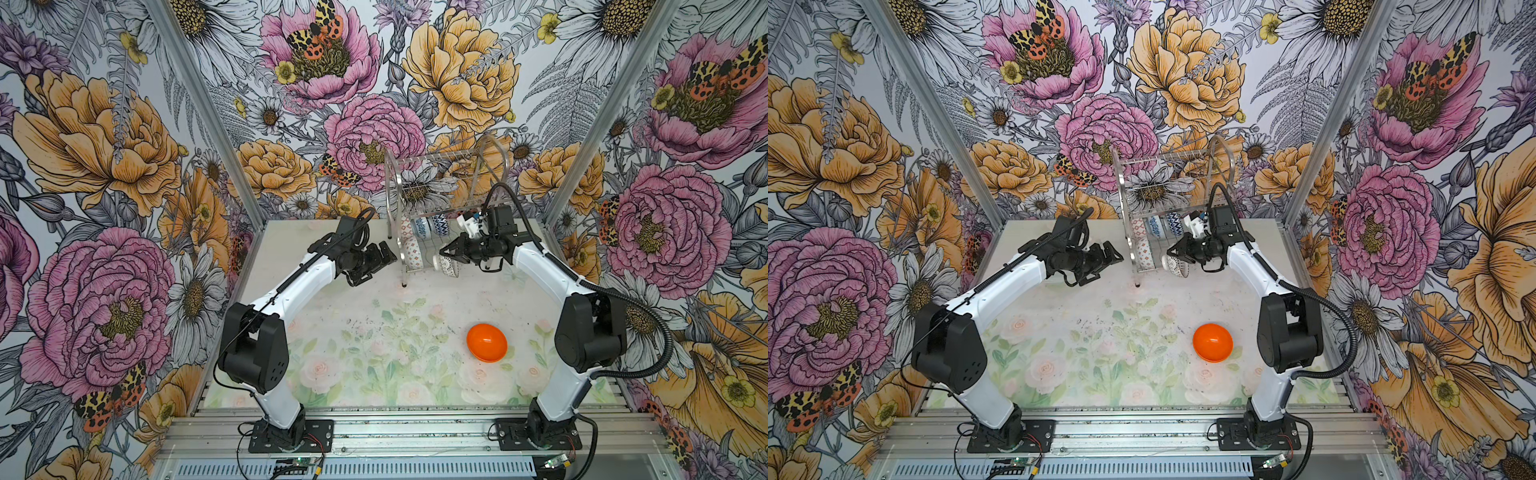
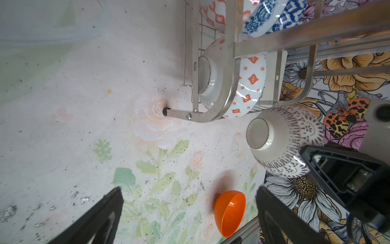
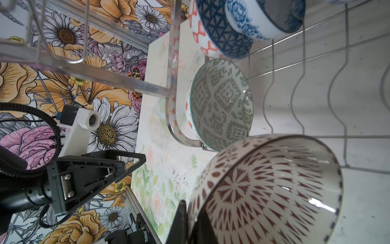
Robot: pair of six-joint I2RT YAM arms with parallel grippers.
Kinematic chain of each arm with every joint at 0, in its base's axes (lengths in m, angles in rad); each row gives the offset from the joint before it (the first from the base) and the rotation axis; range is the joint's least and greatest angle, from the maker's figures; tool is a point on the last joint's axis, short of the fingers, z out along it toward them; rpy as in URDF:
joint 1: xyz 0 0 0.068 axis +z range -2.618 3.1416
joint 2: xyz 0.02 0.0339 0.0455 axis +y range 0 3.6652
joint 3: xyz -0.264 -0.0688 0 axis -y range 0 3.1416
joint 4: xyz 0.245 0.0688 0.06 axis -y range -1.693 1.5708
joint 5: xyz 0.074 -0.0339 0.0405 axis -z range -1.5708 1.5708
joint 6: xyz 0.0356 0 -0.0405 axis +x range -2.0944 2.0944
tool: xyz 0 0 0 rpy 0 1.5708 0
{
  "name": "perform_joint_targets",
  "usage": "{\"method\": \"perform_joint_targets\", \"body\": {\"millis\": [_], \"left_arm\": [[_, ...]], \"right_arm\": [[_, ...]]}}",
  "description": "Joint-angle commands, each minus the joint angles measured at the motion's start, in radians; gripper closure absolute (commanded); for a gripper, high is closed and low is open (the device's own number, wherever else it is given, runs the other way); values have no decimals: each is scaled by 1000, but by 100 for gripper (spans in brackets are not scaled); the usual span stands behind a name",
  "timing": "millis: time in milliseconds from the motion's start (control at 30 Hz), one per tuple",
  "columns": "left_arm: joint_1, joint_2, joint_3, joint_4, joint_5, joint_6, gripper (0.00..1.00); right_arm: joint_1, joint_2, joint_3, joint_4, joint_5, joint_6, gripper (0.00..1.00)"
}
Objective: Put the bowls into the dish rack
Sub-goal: 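Carry the red-patterned bowl with the right gripper to the rack beside the green bowl, then lower the red-patterned bowl into the rack slot with the right gripper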
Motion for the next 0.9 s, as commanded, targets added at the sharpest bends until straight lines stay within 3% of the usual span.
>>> {"method": "perform_joint_targets", "body": {"millis": [0, 600, 867], "left_arm": [[-6, 38, 53, 35, 37, 47, 1], [-26, 150, 137, 33, 68, 41, 1], [-21, 170, 147, 33, 82, 48, 1]], "right_arm": [[-14, 30, 5, 110, -50, 41, 100], [-25, 210, 131, 307, -113, 224, 100], [-14, 246, 138, 369, -76, 294, 100]]}}
